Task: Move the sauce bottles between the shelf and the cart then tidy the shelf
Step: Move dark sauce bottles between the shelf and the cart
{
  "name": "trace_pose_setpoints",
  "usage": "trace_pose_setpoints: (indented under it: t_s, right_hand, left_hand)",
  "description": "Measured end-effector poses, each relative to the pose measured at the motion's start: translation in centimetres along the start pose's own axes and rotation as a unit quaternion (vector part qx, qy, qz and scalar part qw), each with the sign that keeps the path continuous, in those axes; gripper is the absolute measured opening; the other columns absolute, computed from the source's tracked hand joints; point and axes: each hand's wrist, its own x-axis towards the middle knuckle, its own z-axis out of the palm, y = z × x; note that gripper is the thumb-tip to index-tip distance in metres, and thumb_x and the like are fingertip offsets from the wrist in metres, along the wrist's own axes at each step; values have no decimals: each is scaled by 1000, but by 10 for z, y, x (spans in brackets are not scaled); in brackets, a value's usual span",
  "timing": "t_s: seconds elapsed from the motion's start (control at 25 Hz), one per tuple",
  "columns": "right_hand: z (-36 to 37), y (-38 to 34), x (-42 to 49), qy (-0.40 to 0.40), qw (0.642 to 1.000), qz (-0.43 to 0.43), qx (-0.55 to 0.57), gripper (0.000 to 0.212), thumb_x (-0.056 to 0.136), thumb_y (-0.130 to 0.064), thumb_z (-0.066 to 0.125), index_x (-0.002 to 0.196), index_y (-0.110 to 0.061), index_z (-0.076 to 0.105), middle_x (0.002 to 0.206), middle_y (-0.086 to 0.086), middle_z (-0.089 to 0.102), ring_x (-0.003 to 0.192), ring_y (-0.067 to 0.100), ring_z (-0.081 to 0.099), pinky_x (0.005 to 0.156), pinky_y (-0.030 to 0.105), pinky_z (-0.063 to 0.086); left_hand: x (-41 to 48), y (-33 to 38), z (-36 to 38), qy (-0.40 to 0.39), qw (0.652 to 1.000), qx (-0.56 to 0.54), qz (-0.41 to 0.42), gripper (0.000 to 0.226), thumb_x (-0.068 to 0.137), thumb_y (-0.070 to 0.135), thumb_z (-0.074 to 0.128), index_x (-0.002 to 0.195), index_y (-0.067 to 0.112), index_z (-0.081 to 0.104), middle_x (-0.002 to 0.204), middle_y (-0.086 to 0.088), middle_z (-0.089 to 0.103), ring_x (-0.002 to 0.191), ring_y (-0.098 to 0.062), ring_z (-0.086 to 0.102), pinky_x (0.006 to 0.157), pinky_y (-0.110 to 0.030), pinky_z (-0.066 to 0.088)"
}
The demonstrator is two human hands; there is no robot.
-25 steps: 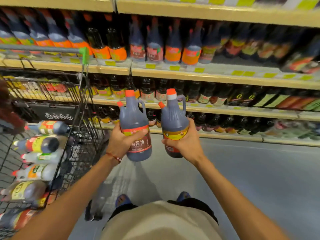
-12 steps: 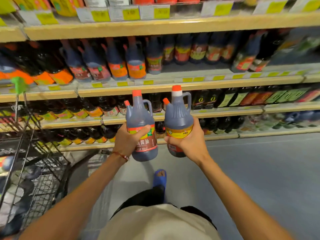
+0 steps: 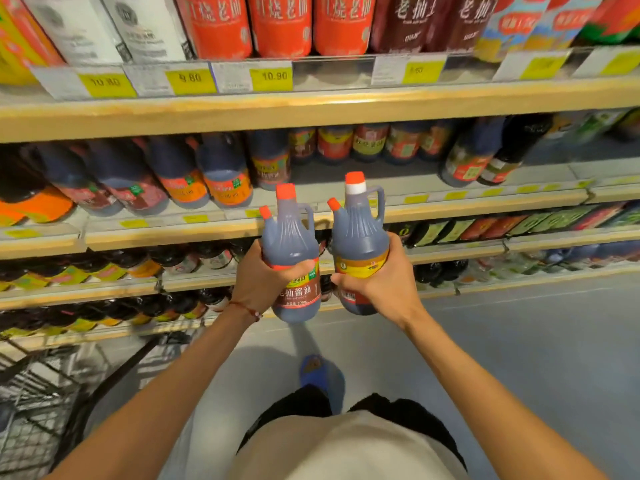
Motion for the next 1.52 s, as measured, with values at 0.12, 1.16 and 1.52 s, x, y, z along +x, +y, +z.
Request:
trace_pose_setpoints:
  t_s: [0.12,1.16,1.52]
  right_hand:
    - [-8,2,17,6,1000,-8,-17,88,52,-30,103,119,-28,46,110,-14,66,98,4,68,84,30,59]
    - [-11,4,129,89,977,-186,50,98,52,-46,99,129,-18,45,118,-2,67,108,15,68,87,42,62]
    - [-2,17,166,129,971,-193,62,93,54,-35,103,126,-17,46,113,-8,67,104,7,68,87,40,61]
  left_hand:
    - [16,5,10,45,995,90,-11,79,49,68,80,114,26,64,106,9,73,93,-10,70,84,-38,58]
    - [98,42,49,195,927,120,298,76,60,38,91,123,20,52,111,26,56,103,4,58,81,-27,55]
    - [155,24,58,222,942,109,227,61,55,51,90,92,22,52,92,1,65,88,-13,64,65,-24,53]
